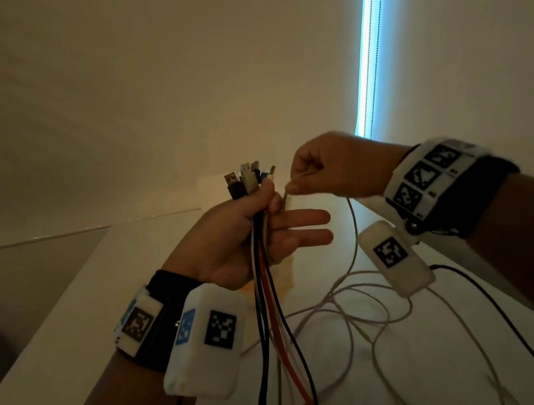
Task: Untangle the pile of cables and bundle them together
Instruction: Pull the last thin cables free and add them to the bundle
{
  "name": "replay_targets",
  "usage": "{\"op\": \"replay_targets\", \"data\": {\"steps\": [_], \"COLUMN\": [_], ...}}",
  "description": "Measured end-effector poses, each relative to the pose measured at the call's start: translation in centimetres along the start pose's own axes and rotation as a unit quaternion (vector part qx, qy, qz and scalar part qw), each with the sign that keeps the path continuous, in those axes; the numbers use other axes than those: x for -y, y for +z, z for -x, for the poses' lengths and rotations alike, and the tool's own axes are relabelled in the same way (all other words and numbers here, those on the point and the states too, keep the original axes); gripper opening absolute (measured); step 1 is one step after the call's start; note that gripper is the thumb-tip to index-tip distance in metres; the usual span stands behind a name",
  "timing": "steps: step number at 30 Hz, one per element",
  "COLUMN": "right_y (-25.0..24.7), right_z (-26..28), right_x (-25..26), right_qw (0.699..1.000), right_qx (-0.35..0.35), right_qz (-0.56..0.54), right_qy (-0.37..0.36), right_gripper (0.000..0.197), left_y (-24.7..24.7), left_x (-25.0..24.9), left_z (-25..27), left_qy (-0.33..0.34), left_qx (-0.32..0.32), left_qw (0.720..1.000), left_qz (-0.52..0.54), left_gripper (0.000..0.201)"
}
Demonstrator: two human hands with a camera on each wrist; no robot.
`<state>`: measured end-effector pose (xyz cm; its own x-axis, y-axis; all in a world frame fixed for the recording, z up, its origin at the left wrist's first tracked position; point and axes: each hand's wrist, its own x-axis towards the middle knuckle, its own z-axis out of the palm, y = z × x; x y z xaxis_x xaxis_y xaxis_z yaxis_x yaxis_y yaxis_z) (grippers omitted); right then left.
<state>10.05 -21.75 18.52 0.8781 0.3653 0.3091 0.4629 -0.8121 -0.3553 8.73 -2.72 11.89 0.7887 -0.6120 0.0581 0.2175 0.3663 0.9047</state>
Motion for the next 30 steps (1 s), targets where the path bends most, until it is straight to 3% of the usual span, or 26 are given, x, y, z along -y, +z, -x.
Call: {"op": "replay_targets", "data": {"steps": [3, 6, 8, 16, 21, 30], "right_y": [0.2, 1.6, 2.9, 8.8, 9.7, 8.4], "right_z": [0.2, 1.2, 2.3, 6.1, 6.3, 1.8], "right_x": [0.8, 1.8, 2.6, 0.6, -2.7, -3.0], "right_qw": [0.999, 0.990, 0.968, 0.902, 0.873, 0.934], "right_qx": [-0.040, -0.045, -0.012, 0.141, 0.151, 0.054], "right_qz": [-0.007, -0.134, -0.248, -0.405, -0.450, -0.298], "right_qy": [-0.003, 0.021, 0.042, 0.040, 0.114, 0.189], "right_gripper": [0.020, 0.025, 0.032, 0.034, 0.035, 0.029], "left_y": [-0.1, -0.2, -0.3, -0.5, -0.6, -0.9], "left_x": [-0.3, -0.3, -0.2, -0.6, -0.7, -0.5], "left_z": [0.0, -0.1, -0.3, -0.1, 0.1, 0.1], "left_qy": [0.011, 0.056, 0.095, 0.192, 0.193, 0.127], "left_qx": [-0.013, -0.054, -0.075, -0.020, 0.006, 0.056], "left_qw": [1.000, 0.996, 0.988, 0.953, 0.955, 0.970], "left_qz": [0.021, 0.052, 0.097, 0.232, 0.226, 0.199], "left_gripper": [0.046, 0.047, 0.046, 0.046, 0.045, 0.047]}}
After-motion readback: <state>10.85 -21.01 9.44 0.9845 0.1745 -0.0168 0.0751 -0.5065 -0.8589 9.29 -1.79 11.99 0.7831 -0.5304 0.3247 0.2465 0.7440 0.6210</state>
